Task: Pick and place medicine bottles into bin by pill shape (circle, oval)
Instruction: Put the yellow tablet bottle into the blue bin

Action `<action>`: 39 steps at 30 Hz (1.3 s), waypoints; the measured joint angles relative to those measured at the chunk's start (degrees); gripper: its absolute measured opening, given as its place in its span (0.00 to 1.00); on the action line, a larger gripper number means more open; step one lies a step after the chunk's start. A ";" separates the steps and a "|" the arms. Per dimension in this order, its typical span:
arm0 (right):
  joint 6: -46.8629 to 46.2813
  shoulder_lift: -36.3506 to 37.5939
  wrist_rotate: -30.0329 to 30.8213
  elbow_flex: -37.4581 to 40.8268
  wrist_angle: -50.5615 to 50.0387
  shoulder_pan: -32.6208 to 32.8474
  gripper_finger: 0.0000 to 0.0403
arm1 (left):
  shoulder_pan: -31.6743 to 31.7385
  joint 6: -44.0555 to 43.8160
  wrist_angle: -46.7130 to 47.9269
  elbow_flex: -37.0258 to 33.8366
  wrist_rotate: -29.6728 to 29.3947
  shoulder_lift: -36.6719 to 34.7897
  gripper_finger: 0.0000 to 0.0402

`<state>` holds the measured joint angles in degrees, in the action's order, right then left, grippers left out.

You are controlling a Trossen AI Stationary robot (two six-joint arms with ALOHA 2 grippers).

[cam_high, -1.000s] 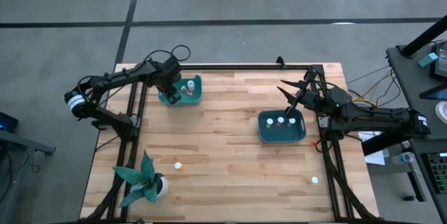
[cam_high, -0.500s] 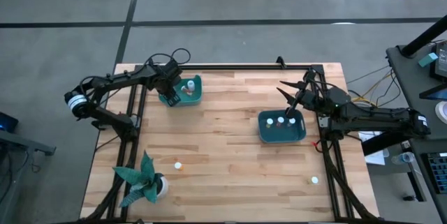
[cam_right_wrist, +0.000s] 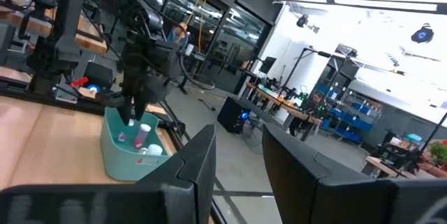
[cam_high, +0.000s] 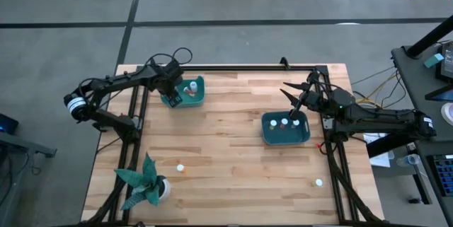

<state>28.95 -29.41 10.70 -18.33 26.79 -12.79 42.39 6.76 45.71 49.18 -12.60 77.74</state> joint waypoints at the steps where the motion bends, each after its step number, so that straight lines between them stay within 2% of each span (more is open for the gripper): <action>1: -0.16 0.00 0.00 0.00 0.00 -0.01 0.27 | 0.00 0.06 0.19 0.36 -0.13 -0.30 0.41; 9: -2.25 0.00 -0.04 0.00 -0.35 -0.01 0.27 | -0.07 0.07 1.58 4.03 0.12 -4.20 0.41; 16: -10.23 0.00 -0.31 0.00 -0.36 0.04 0.27 | -2.25 0.13 -1.33 6.92 6.75 -9.29 0.41; 24: -23.27 -0.02 -8.33 0.00 -0.06 0.17 0.27 | -11.23 1.59 -16.42 4.17 9.13 -17.04 0.41; 29: -31.33 -0.73 -13.87 0.00 1.82 1.30 0.27 | -17.58 1.28 -22.87 3.13 9.29 -19.39 0.41; 39: -37.38 -2.80 -15.69 -4.01 0.19 10.49 0.27 | -29.53 1.05 -34.52 -1.40 9.35 -18.79 0.41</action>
<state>-8.43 -32.20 -4.99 -22.33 26.98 -2.30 12.86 7.81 11.19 47.78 -3.25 58.94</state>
